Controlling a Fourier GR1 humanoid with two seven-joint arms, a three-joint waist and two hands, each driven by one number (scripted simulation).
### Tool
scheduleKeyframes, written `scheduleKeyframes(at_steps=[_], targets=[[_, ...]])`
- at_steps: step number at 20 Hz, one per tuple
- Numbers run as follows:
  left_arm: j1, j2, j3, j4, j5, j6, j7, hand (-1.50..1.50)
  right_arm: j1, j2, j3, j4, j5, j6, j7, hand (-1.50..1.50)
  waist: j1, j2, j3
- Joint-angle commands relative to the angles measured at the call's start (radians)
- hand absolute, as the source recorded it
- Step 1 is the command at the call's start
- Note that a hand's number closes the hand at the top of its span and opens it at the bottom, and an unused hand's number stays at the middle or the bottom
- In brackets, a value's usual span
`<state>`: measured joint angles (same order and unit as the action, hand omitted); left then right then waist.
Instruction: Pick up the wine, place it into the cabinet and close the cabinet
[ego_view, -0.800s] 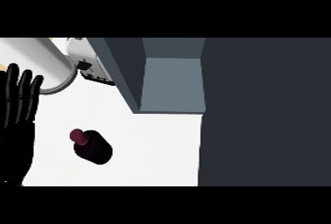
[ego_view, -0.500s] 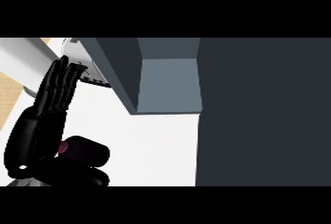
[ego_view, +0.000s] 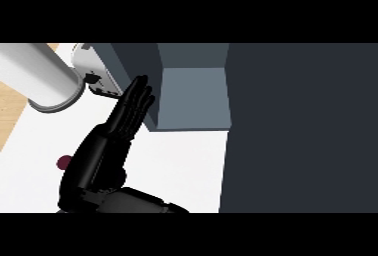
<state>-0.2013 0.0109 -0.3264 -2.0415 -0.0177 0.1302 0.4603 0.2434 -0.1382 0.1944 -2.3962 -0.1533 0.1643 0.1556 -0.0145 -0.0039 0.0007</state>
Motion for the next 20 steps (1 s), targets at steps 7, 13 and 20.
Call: scheduleKeyframes(at_steps=[7, 13, 20], targets=[[-0.159, -0.011, -0.229, -0.072, -0.149, 0.265, 0.282, -1.50, 0.053, -0.016, 0.066, -0.243, -0.002, -0.044, 0.214, -1.50, 0.004, 0.001, 0.000], [-0.160, -0.011, -0.327, -0.166, -0.243, 0.345, 0.406, -1.50, 0.020, -0.030, 0.036, -0.290, -0.044, -0.064, 0.284, -1.50, 0.010, -0.001, 0.000], [-0.258, -0.011, -0.310, -0.193, -0.330, 0.389, 0.556, -1.50, 0.037, -0.006, 0.142, -0.325, 0.047, -0.101, 0.309, -1.50, 0.004, -0.002, 0.000]])
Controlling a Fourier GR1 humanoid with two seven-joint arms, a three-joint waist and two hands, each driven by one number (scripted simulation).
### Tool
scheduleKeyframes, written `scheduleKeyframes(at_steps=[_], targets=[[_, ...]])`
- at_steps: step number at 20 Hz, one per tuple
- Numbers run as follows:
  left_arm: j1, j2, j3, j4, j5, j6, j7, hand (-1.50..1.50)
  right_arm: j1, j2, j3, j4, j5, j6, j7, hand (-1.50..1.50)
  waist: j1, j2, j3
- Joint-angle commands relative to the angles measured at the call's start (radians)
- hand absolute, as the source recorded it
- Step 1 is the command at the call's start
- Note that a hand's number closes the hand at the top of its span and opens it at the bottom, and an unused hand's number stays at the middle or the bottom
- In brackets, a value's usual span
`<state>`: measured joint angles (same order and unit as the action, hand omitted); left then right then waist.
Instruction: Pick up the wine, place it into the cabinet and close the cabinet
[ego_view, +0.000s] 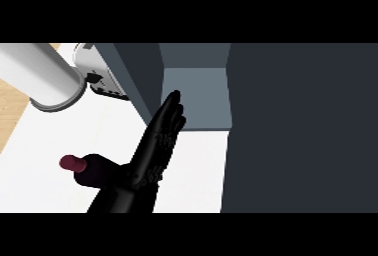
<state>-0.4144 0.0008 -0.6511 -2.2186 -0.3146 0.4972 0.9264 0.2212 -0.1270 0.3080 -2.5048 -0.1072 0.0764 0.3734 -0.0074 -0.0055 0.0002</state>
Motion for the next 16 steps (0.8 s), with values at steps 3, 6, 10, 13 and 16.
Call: scheduleKeyframes(at_steps=[3, 6, 10, 13, 16], targets=[[-0.008, -0.001, -0.076, -0.075, -0.125, 0.060, 0.136, -1.50, 0.074, -0.011, 0.048, -0.235, 0.021, -0.025, 0.087, -1.50, 0.000, -0.005, 0.000], [-0.020, -0.001, -0.053, -0.043, -0.152, 0.062, 0.128, -1.50, 0.078, -0.043, 0.008, -0.265, -0.024, -0.018, 0.115, -1.50, -0.006, -0.003, 0.000], [-0.062, -0.001, 0.012, -0.103, -0.180, 0.016, 0.234, -1.50, 0.002, -0.023, 0.029, -0.213, 0.022, -0.055, 0.141, -1.50, 0.004, -0.002, 0.000], [-0.061, -0.001, 0.008, -0.095, -0.196, 0.000, 0.232, -1.50, 0.024, -0.058, -0.040, -0.254, -0.047, -0.032, 0.144, -1.50, -0.004, -0.002, 0.001], [0.008, 0.019, 0.038, -0.167, -0.203, -0.055, 0.220, -1.50, -0.003, -0.044, -0.014, -0.224, -0.024, -0.054, 0.161, -1.50, 0.003, 0.000, 0.000]])
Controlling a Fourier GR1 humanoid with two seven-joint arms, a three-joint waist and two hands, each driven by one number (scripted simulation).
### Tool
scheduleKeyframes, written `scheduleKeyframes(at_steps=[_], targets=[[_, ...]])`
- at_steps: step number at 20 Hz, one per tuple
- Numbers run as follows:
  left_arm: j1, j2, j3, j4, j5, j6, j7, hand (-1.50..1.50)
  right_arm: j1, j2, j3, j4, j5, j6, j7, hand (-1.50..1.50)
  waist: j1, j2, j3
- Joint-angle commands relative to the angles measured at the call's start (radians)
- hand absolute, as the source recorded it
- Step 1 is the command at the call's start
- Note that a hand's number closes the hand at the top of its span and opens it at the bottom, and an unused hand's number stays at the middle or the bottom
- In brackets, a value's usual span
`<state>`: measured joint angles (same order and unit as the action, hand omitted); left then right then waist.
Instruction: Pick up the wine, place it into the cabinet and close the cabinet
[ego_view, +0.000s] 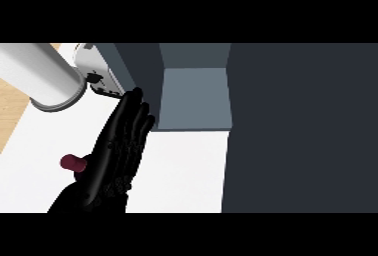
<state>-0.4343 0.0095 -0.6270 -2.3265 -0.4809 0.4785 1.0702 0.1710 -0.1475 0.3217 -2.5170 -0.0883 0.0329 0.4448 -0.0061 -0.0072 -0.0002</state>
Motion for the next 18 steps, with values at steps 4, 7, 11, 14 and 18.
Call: scheduleKeyframes(at_steps=[4, 7, 11, 14, 18], targets=[[0.083, 0.077, 0.124, -0.081, 0.062, -0.063, 0.002, -1.50, 0.029, -0.019, -0.006, -0.230, -0.038, -0.031, 0.106, -1.50, -0.002, 0.004, -0.001], [0.017, 0.106, 0.225, -0.143, 0.087, -0.137, 0.101, -1.50, 0.047, -0.018, 0.031, -0.207, -0.002, -0.025, 0.078, -1.50, 0.000, 0.001, 0.000], [0.082, 0.138, 0.265, -0.087, 0.152, -0.142, 0.014, -1.50, 0.031, -0.027, 0.008, -0.252, -0.041, -0.036, 0.121, -1.50, -0.005, 0.004, -0.002], [0.103, 0.165, 0.277, -0.122, 0.134, -0.155, 0.016, -1.50, 0.092, -0.035, 0.038, -0.291, -0.025, -0.034, 0.117, -1.50, -0.008, -0.002, -0.001], [0.120, 0.192, 0.363, -0.128, 0.224, -0.174, 0.007, -1.50, 0.048, -0.040, 0.053, -0.292, 0.005, -0.053, 0.150, -1.50, -0.007, -0.001, -0.001]])
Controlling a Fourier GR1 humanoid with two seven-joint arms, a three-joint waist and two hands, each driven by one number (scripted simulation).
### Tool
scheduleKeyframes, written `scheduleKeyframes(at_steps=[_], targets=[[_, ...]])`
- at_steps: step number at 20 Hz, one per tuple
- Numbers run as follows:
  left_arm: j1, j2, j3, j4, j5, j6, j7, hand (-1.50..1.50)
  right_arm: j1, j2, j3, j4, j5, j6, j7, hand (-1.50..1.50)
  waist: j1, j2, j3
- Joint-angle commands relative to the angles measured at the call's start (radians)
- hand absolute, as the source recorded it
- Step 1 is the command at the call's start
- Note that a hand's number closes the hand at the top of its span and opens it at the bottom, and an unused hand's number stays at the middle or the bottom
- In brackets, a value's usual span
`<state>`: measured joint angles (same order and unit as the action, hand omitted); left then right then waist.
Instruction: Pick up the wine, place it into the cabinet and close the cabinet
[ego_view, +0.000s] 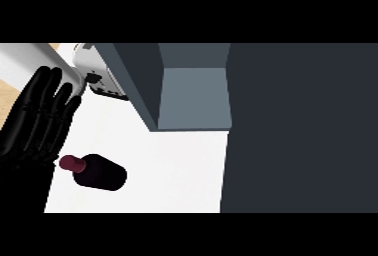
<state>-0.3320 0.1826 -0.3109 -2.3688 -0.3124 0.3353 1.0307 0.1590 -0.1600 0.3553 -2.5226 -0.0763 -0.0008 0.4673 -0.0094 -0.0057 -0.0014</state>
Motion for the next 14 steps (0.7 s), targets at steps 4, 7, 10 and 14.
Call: scheduleKeyframes(at_steps=[4, 7, 10, 14], targets=[[0.134, 0.035, 0.110, -0.034, 0.146, -0.051, -0.103, -1.50, 0.042, -0.052, -0.062, -0.245, -0.082, 0.012, 0.095, -1.50, -0.001, 0.003, 0.000], [0.226, 0.041, 0.139, -0.011, 0.198, -0.072, -0.180, -1.50, 0.081, -0.016, 0.031, -0.264, 0.000, -0.020, 0.064, -1.50, -0.010, -0.001, -0.001], [0.219, 0.058, 0.221, 0.002, 0.285, -0.109, -0.191, -1.50, 0.007, -0.025, -0.026, -0.253, -0.053, -0.038, 0.138, -1.50, 0.001, 0.003, -0.001], [0.374, 0.027, 0.241, 0.101, 0.315, -0.143, -0.395, -1.50, 0.001, -0.025, -0.002, -0.227, -0.028, -0.035, 0.109, -1.50, 0.002, 0.003, -0.002]])
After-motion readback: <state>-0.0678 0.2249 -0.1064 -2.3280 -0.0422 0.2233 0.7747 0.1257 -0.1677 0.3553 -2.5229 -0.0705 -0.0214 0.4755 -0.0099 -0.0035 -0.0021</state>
